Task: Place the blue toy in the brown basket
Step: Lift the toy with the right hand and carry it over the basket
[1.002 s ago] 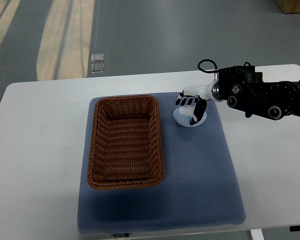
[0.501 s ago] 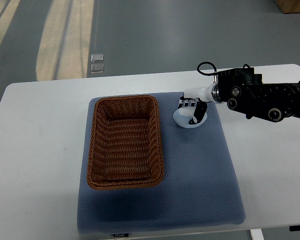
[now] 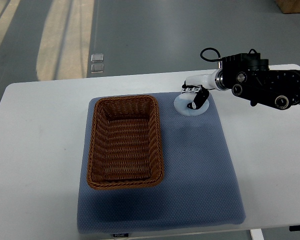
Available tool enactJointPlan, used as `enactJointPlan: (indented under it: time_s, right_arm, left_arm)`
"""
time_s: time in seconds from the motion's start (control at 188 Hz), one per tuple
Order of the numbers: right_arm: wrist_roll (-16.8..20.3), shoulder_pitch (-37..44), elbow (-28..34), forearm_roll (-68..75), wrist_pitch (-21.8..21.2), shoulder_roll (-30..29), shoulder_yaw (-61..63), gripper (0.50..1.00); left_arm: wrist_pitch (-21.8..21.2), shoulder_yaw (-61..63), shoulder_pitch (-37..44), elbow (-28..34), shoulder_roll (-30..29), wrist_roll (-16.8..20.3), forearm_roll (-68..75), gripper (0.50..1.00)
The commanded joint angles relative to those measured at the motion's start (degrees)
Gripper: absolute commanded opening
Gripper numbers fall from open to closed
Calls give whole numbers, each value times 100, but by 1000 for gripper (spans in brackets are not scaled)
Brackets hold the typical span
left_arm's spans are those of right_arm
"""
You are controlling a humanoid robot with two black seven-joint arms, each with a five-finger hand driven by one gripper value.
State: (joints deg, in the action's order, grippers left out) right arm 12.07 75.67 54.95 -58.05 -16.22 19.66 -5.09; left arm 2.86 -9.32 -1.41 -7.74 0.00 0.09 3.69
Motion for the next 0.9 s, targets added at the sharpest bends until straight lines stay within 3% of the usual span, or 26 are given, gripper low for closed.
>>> enactJointPlan:
  time_s: [0.0,0.25,0.464,0.895]
  right_arm:
    - [-12,246,-2,39,-12,55,17,500]
    - [-196,633,86,48,-100,-77,316,500]
    - [-293,624,121,48,-100,-692,351,500]
    - [-275,-44,25,-31,190,-1720,430,509]
  left_arm:
    - [4,0,0,1,0,0,0,1000]
    - [4,0,0,1,0,0,0,1000]
    - [-5,0,0,1,0,0,0,1000]
    - [4,0,0,1,0,0,0,1000]
